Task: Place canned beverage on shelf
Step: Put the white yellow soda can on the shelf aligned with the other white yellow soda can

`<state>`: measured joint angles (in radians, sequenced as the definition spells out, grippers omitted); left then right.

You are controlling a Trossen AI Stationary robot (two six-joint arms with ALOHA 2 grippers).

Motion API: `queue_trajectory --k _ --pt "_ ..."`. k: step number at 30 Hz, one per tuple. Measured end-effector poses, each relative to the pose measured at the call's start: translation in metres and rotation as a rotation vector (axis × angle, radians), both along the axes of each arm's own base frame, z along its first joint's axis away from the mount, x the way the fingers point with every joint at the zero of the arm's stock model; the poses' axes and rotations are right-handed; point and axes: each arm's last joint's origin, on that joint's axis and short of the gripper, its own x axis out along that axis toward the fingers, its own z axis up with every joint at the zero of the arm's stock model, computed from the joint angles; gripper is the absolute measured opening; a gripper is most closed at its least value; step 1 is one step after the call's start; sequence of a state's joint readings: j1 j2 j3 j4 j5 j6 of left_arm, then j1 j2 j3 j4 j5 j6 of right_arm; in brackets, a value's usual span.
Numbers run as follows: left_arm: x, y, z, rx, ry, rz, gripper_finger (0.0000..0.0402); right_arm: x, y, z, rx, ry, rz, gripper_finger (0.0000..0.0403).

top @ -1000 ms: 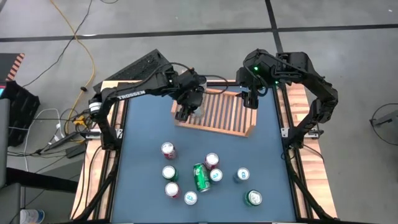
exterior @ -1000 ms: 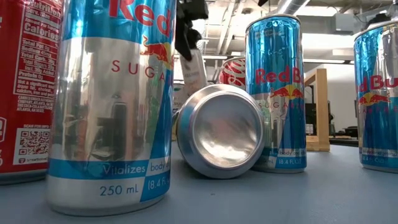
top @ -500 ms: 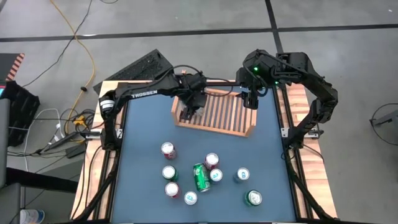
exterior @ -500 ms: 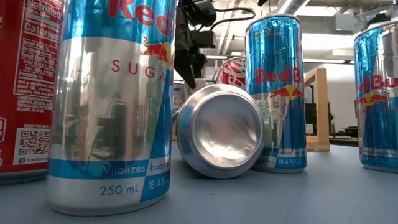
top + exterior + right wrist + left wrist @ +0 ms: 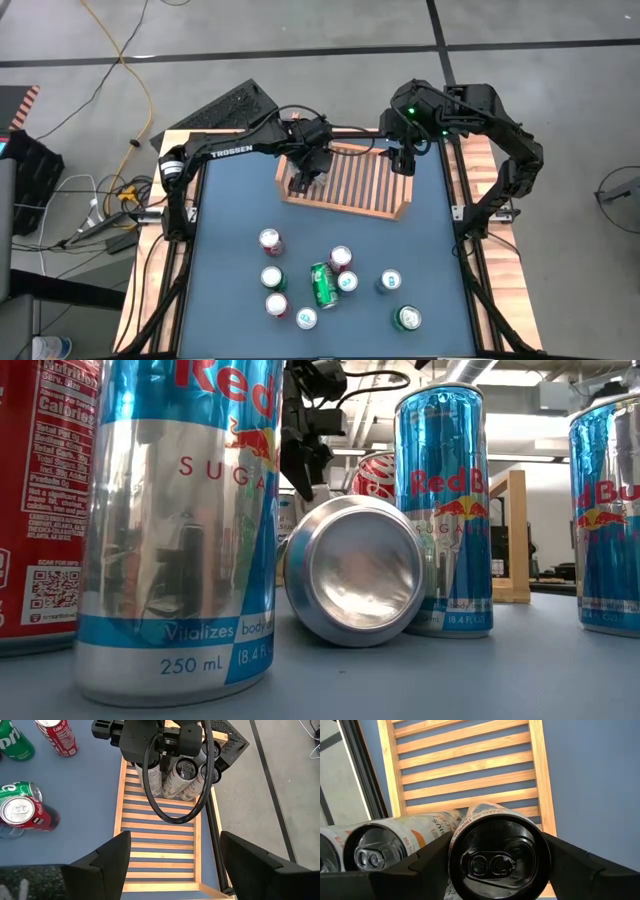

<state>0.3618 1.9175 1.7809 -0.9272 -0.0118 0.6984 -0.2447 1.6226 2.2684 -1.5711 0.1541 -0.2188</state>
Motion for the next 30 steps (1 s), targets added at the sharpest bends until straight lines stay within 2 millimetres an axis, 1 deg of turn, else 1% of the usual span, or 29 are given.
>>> queue_trajectory --k 6,9,17,24,27,30 --pt "0.000 0.000 0.001 0.007 0.000 0.017 0.0292 0.000 0.000 0.000 0.000 0.000 0.000 0.0291" --pt "-0.001 0.001 0.002 0.013 -0.001 0.025 0.0302 0.000 0.000 0.000 0.001 0.001 0.000 0.0291" --pt "-0.001 0.000 0.001 0.046 0.014 0.028 0.0305 0.000 0.000 0.000 0.001 0.001 -0.001 0.0291" --pt "-0.001 0.002 0.002 0.107 0.039 0.030 0.0305 -0.002 -0.008 0.000 0.006 -0.003 -0.042 0.0291" --pt "-0.002 0.002 0.005 0.123 0.042 0.034 0.0305 -0.003 -0.011 0.000 0.006 -0.003 -0.052 0.0291" --pt "-0.001 0.003 0.015 0.134 0.017 0.036 0.0305 -0.004 -0.013 0.000 0.006 -0.003 -0.061 0.0291"
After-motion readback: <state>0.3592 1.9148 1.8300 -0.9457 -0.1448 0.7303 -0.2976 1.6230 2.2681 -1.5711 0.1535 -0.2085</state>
